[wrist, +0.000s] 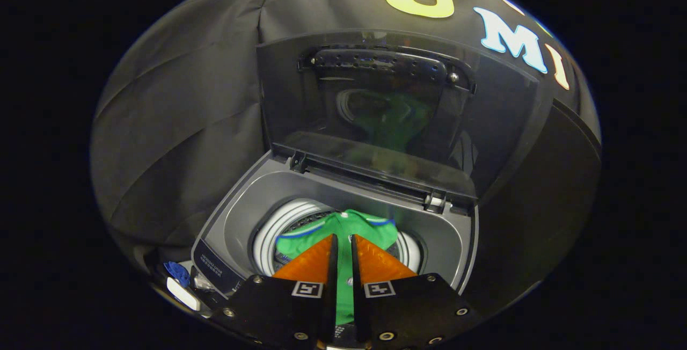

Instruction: Put the clothes into the washing machine and then close the washing machine lid.

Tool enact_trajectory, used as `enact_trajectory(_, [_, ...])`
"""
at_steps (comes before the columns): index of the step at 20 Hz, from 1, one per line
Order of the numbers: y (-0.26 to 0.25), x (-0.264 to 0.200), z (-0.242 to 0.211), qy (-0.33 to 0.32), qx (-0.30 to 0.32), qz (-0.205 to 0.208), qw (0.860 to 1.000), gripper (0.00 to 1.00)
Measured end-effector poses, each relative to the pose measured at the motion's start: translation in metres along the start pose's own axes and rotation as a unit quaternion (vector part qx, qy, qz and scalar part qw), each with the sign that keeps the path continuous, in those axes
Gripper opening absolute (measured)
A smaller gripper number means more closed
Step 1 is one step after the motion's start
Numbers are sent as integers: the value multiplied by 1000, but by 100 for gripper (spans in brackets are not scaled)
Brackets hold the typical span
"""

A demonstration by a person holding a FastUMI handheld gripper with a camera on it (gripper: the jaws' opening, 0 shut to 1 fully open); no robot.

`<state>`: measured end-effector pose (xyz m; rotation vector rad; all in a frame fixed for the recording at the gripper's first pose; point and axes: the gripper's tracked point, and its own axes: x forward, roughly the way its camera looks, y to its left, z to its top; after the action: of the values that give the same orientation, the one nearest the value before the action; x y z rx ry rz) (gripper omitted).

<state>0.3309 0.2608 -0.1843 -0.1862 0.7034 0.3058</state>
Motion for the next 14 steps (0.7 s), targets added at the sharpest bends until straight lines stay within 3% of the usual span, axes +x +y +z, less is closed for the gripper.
enact_trajectory(6, [4, -3, -2, -17, -2, 7, 1000, 96])
enact_trajectory(14, [15, -45, 52, -143, -3, 38, 989, 96])
